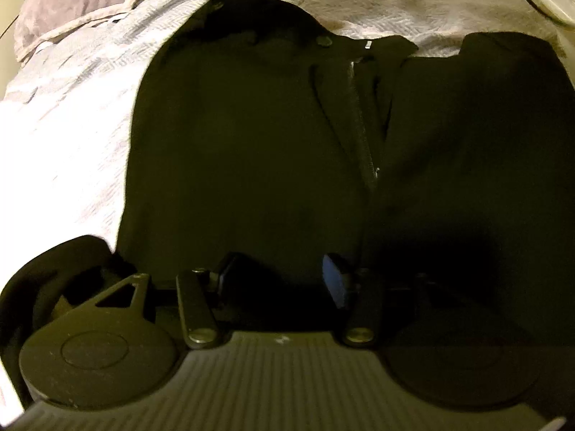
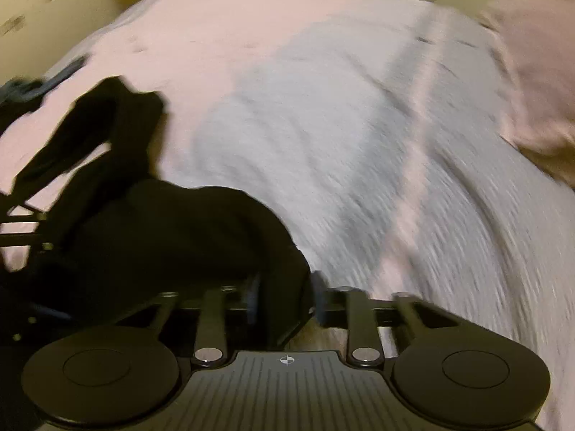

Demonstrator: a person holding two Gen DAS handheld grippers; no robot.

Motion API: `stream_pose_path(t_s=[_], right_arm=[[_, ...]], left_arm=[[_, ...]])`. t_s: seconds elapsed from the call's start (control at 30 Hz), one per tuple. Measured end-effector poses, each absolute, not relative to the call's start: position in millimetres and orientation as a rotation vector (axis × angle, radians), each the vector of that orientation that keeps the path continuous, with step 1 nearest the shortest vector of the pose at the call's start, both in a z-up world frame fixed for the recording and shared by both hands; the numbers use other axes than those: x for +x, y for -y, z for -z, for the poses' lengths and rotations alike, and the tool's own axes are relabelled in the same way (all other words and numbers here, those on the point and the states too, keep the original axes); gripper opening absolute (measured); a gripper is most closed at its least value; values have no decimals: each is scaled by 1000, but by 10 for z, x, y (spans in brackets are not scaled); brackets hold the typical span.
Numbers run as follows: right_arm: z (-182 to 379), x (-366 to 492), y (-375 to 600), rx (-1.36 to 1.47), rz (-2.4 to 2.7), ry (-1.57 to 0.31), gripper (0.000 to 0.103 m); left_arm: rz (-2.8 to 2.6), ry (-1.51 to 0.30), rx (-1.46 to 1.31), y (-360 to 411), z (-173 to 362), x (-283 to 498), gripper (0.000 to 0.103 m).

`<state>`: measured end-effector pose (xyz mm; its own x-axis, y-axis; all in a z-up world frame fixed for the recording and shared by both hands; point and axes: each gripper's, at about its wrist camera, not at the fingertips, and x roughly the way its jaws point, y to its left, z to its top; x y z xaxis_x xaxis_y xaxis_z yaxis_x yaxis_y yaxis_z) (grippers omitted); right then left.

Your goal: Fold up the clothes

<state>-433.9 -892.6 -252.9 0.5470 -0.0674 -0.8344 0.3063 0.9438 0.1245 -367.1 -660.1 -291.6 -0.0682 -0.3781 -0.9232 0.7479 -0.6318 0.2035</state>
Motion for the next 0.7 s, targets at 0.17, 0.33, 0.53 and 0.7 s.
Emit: stream_pose_path(t_s=[0.17,0.33,0.53,0.7], right_arm=[[2397,-5081,8634,628,274,-880,39],[2747,-5674,8138,912,257,-969,41],[2925,-5873,7875,1074,198,-955,40],[2721,-5898,7542,1133,45,-877,39]], left_arm=[[1903,-477,1249,6495,2540,-3645,47],[2099,-545,1154,6668,2412,-3998,50],[2158,-576,1289,6661,2633,-4245,43],[2215,-424,1324,6373,2530,-4211,37]])
